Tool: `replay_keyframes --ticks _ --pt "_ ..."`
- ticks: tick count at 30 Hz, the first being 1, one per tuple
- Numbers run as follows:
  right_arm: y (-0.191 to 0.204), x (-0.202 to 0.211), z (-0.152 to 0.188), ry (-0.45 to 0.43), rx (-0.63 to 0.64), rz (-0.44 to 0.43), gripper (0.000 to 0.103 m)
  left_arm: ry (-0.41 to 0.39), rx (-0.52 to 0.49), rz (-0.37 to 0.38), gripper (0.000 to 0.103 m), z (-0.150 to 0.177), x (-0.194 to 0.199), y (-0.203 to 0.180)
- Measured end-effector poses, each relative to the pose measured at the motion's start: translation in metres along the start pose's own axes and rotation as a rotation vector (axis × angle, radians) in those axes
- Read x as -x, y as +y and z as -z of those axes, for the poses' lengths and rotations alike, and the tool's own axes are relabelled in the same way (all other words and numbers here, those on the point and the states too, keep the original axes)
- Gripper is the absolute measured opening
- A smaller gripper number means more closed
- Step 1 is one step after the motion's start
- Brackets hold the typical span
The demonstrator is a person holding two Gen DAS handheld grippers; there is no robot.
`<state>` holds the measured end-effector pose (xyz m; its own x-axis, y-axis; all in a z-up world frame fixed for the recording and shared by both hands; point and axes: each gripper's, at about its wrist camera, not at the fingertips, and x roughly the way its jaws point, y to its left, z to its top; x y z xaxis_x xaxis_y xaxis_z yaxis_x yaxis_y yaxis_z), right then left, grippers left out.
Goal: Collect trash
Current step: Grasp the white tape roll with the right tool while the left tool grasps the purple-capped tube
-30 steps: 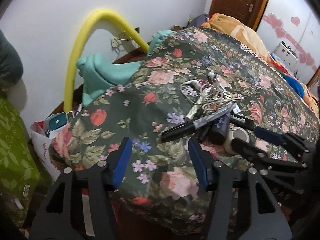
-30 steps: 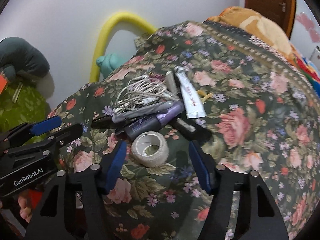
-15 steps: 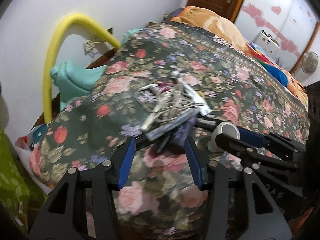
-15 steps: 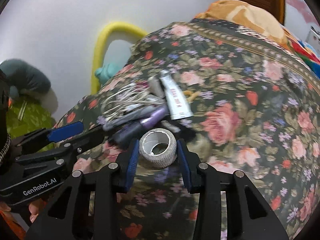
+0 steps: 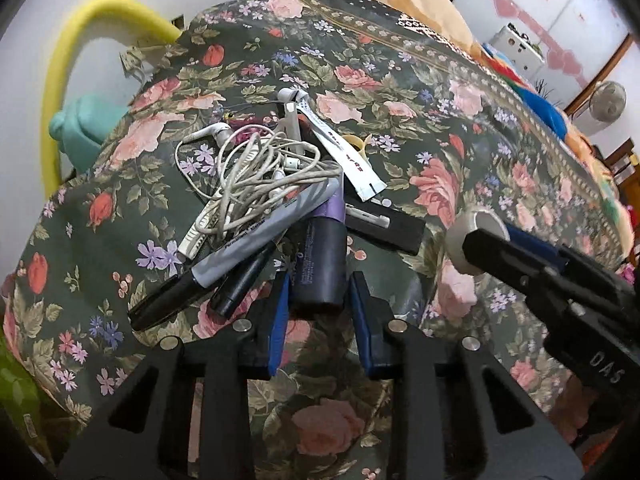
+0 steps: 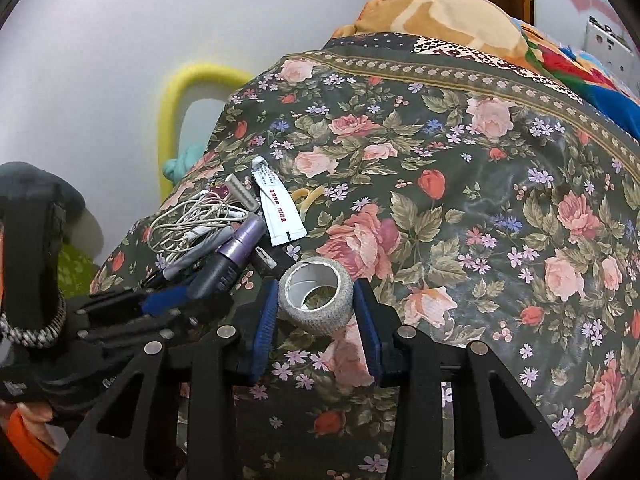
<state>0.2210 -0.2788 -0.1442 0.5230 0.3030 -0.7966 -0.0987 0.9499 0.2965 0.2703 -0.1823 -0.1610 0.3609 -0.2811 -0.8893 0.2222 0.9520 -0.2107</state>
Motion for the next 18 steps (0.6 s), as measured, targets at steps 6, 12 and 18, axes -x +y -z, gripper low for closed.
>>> replay_keyframes --ticks 6,12,18 --pt "-0.004 -0.002 0.001 0.010 -0.011 -0.004 0.035 -0.004 0.023 -0.007 0.029 -0.011 -0.007 -0.003" --pt "-0.006 0.000 0.001 0.013 -0.007 0.004 0.035 -0.014 -0.003 -0.044 0.027 -0.021 -0.017 -0.010" --pt "-0.001 0.010 0.000 -0.005 0.008 0.014 0.035 -0.009 -0.001 -0.023 0.025 -0.015 -0.010 -0.016"
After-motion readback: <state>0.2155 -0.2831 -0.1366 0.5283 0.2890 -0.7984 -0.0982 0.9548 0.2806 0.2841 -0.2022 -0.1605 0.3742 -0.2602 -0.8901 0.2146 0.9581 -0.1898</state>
